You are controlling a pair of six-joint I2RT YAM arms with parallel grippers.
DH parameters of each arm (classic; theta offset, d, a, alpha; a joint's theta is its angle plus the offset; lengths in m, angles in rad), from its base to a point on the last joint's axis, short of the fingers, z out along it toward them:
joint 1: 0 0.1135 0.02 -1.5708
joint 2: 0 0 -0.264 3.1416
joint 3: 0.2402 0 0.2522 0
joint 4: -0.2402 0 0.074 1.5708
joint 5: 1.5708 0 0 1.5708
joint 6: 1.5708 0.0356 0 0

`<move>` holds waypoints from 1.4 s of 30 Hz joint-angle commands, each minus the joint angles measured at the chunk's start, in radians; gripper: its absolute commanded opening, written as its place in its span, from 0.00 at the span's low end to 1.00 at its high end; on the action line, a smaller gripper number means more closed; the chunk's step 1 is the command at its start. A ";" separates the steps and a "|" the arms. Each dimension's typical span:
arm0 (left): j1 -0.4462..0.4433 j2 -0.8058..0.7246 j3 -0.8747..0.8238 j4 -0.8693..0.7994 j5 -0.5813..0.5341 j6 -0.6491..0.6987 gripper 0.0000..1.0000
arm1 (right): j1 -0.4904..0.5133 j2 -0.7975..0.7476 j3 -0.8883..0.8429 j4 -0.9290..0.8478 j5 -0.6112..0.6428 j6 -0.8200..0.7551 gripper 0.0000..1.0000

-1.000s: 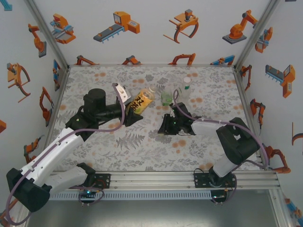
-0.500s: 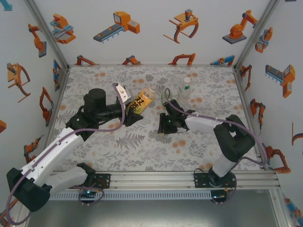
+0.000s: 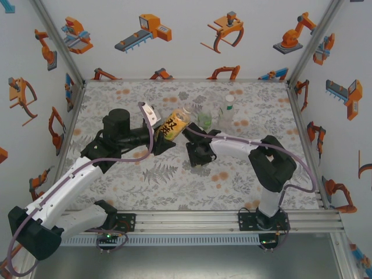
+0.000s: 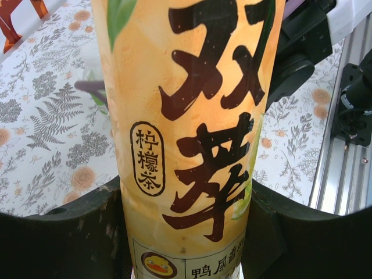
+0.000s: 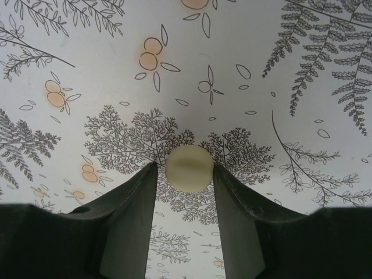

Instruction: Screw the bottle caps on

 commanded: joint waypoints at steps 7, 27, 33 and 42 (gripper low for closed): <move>0.007 0.006 0.009 0.015 0.025 -0.013 0.00 | 0.029 0.076 0.044 -0.101 0.061 -0.033 0.40; 0.009 0.028 0.018 -0.005 0.026 0.003 0.00 | 0.018 -0.047 0.018 -0.101 0.132 -0.062 0.33; 0.007 0.040 0.026 -0.015 0.039 0.008 0.00 | -0.015 -0.163 -0.018 -0.097 0.121 -0.077 0.33; 0.006 0.070 0.037 -0.026 0.088 0.022 0.00 | -0.101 -0.405 -0.113 -0.022 0.037 -0.116 0.32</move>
